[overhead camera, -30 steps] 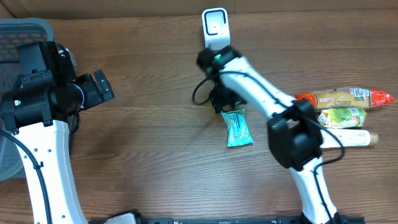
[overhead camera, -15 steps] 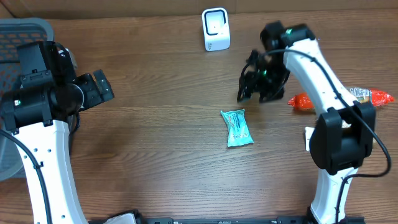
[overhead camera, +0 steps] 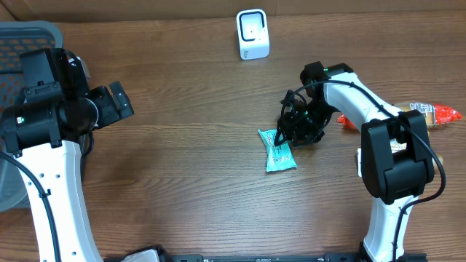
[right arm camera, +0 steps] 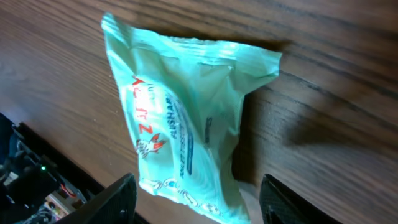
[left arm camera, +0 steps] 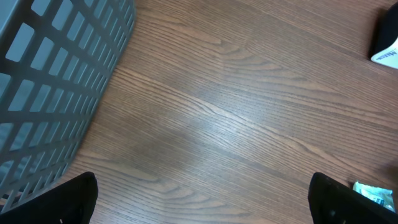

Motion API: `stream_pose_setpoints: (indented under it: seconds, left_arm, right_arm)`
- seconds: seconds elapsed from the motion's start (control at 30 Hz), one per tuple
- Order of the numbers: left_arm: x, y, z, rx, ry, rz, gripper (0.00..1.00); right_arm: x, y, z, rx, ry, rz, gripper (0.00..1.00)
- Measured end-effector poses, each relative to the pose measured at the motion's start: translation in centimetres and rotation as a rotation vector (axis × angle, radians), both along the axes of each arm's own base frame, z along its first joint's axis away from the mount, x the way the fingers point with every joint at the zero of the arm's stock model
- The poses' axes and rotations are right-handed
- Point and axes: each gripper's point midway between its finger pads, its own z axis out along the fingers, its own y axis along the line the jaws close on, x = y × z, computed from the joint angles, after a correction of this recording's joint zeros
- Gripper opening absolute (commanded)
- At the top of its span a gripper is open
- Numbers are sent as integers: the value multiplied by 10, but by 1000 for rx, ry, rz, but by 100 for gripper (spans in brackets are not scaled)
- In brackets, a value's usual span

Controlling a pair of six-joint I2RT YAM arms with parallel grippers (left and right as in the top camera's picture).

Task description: Scan the item barcode

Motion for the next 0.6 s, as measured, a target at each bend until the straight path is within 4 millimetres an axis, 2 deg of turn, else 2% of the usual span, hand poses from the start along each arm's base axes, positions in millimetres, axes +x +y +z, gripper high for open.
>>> stream_pose_setpoints:
  seconds: [0.17,0.27,0.33,0.5,0.6]
  left_arm:
    - [0,0,0,0,0,0,100]
    - [0,0,0,0,0,0,100]
    - [0,0,0,0,0,0,99]
    - [0,0,0,0,0,0,100]
    - [0,0,0,0,0,0,100]
  right_arm:
    - [-15,-2,-16,6,30,6,56]
    - [-22,0,-19,29,52,-1,56]
    - [-23,2,-19,57,50,-10,52]
    - [-27,5,-23,102,45,-24,32]
    - [-31,7,-24,120,62,-29,14]
